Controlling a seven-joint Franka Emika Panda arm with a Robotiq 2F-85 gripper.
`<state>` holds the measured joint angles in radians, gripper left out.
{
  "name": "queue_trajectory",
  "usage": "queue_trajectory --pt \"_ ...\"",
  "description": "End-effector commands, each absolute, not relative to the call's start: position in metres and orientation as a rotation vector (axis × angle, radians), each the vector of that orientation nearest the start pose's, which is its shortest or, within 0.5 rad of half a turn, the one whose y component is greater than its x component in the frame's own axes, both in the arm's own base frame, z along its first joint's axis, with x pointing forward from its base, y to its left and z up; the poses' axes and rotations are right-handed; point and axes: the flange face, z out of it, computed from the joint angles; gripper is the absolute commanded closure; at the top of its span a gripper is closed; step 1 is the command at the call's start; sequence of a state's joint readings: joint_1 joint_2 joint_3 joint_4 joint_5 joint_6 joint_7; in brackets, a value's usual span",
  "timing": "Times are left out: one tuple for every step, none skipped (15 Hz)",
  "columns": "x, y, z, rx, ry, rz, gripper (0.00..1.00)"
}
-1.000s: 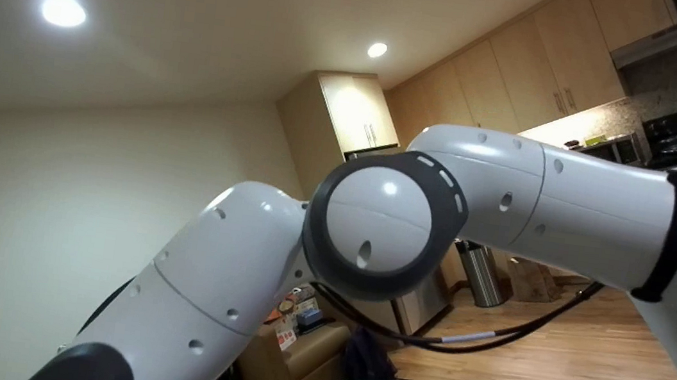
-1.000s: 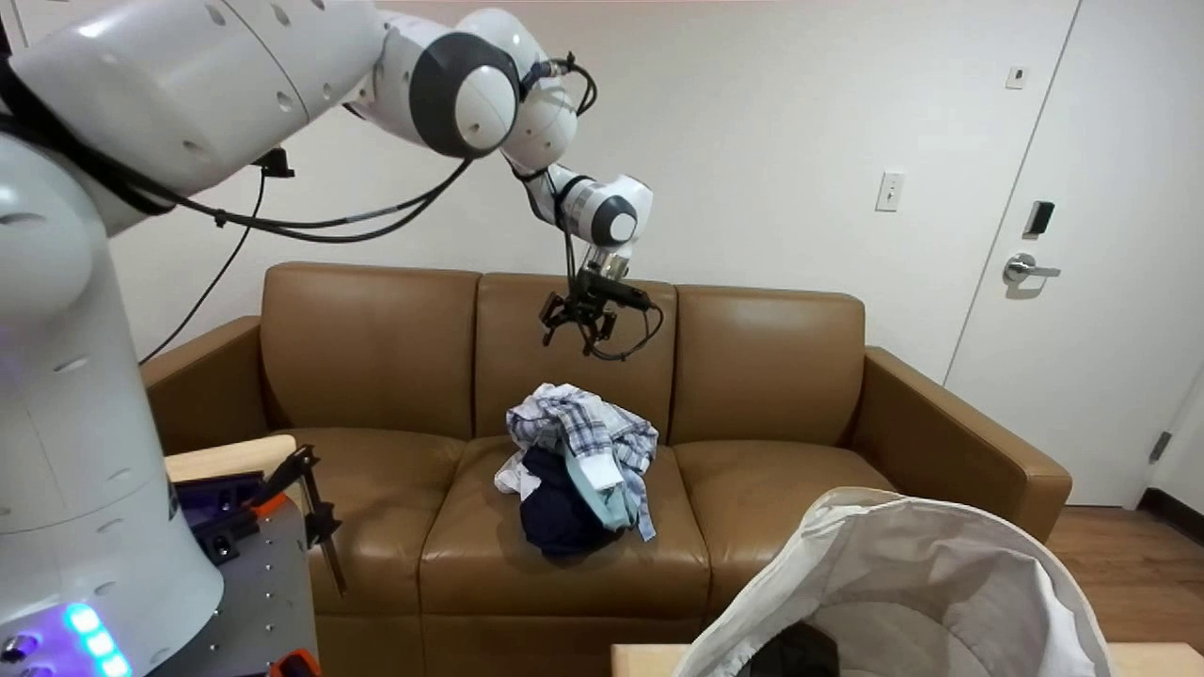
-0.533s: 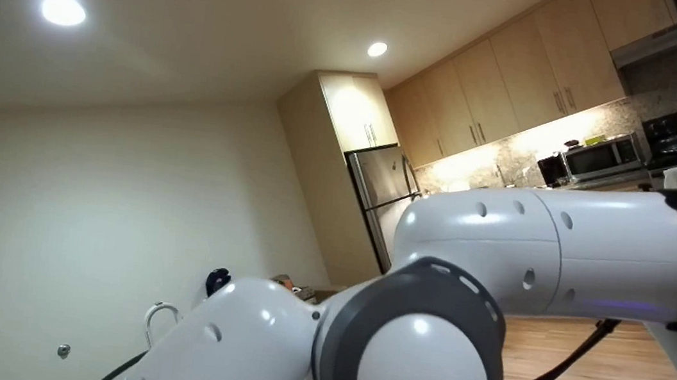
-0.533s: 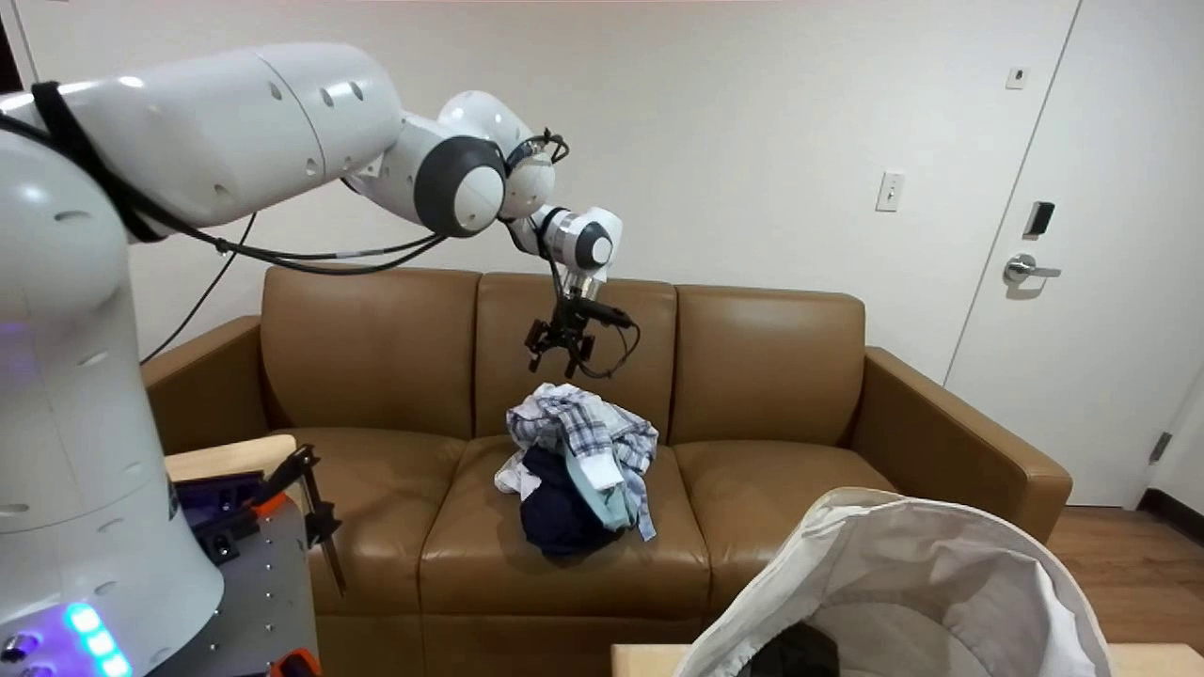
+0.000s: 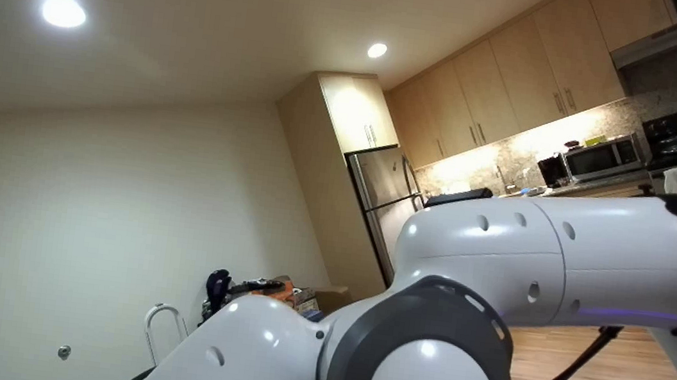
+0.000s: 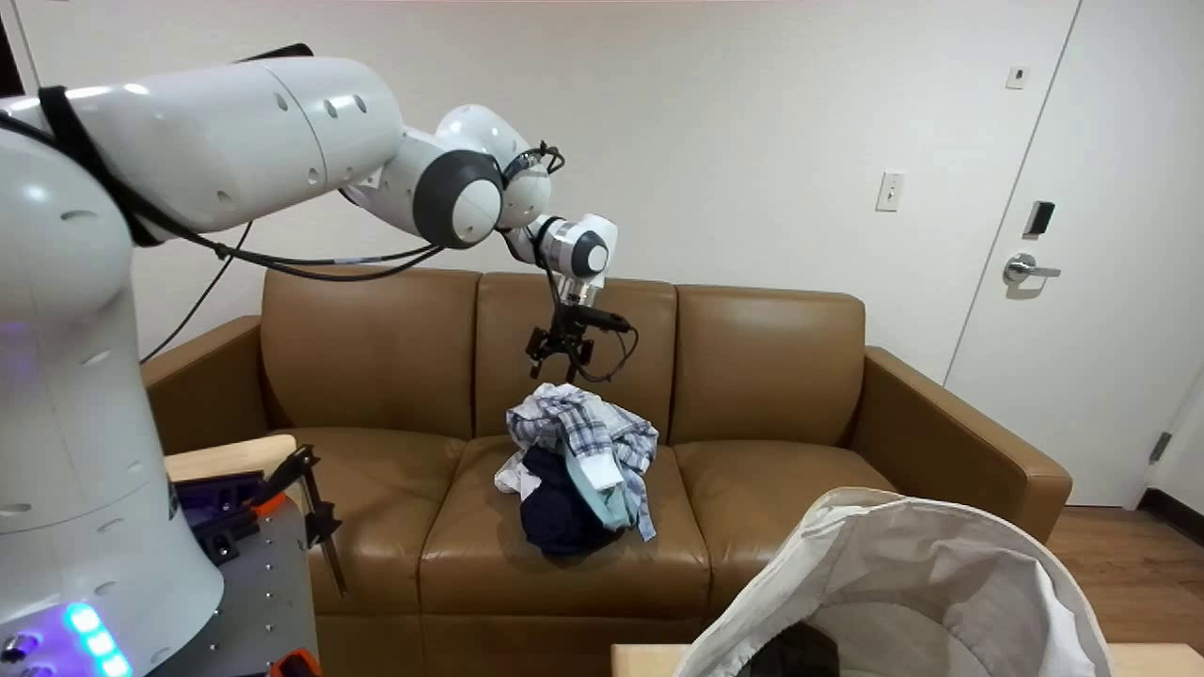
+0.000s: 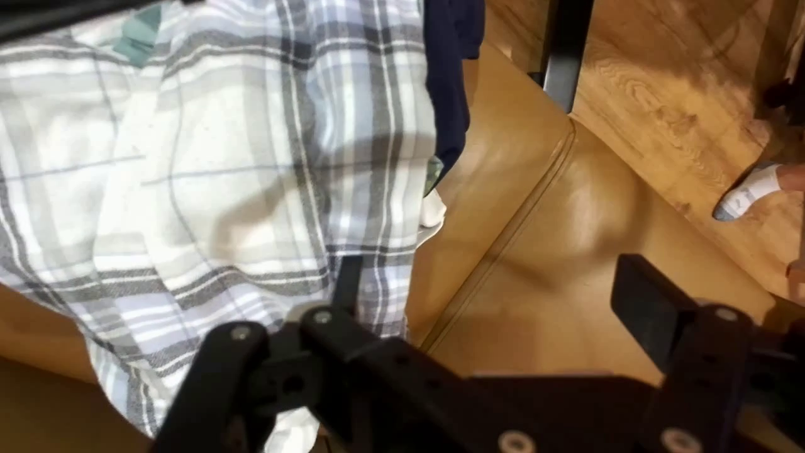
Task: Put the black cloth in the laundry bag
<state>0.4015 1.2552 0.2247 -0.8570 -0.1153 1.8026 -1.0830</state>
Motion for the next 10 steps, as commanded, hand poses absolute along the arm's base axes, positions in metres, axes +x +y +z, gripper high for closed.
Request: queue_trajectory --pt "0.652 0.389 0.072 2.122 2.537 -0.256 0.0" --pt "0.65 0.393 0.06 2.067 2.562 -0.236 0.0" --pt "0.647 0.395 0.049 2.032 2.58 -0.232 0.0" --pt "0.645 0.398 0.038 1.985 2.601 -0.23 0.0" --pt "0.643 0.399 0.029 1.941 2.617 -0.226 0.0" --pt "0.64 0.401 0.02 1.896 2.629 -0.231 0.0" --pt "0.639 0.402 0.013 1.862 2.631 -0.226 0.0" --pt "0.639 0.404 0.007 1.852 2.625 -0.213 0.0" --pt "0.639 0.404 0.004 1.85 2.62 -0.193 0.0" --pt "0.64 0.404 0.008 1.9 2.618 -0.146 0.0"
